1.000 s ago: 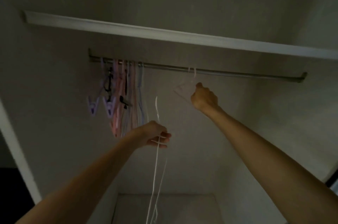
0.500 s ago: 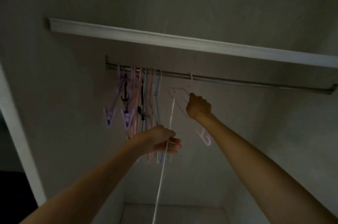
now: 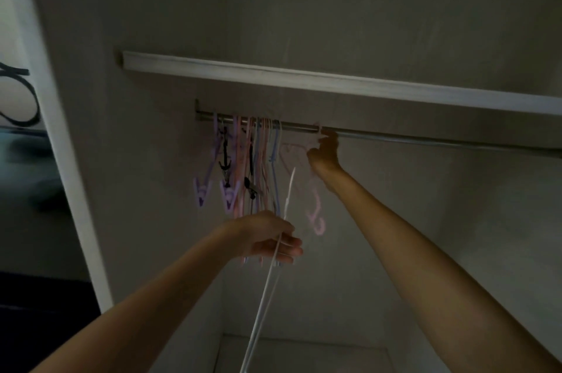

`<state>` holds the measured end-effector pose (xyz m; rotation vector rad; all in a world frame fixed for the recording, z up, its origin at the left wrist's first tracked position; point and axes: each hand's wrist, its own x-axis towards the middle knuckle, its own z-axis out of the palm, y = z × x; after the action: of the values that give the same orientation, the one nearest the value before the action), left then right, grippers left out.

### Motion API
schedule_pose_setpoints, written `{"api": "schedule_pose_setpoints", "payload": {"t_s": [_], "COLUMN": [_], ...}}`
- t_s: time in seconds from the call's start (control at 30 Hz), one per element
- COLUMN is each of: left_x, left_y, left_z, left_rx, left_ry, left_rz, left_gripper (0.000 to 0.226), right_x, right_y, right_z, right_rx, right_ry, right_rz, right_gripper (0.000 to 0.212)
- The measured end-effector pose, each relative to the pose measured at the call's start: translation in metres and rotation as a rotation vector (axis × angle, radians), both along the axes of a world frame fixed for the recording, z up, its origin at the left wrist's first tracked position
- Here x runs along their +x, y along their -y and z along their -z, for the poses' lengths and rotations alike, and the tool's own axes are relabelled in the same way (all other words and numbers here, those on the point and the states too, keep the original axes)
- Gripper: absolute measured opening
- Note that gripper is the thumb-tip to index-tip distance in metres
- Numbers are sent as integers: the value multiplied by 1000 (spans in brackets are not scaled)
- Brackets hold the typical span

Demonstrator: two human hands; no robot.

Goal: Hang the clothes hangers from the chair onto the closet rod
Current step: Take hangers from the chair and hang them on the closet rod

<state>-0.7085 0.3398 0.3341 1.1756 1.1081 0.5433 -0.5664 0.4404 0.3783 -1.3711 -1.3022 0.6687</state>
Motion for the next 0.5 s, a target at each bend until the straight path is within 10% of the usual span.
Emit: {"api": "schedule_pose_setpoints", "payload": {"t_s": [0.5], "left_x": [-4], "left_y": [4], "left_z": [16], "left_rx": [-111], "left_ry": [-71], "left_rz": [-5], "left_gripper": [23], "right_x": [-34], "right_y": [2], "right_z": [-6], "right_rx": [-226], "right_ry": [206], "right_rz": [-291], "right_gripper": [58]}}
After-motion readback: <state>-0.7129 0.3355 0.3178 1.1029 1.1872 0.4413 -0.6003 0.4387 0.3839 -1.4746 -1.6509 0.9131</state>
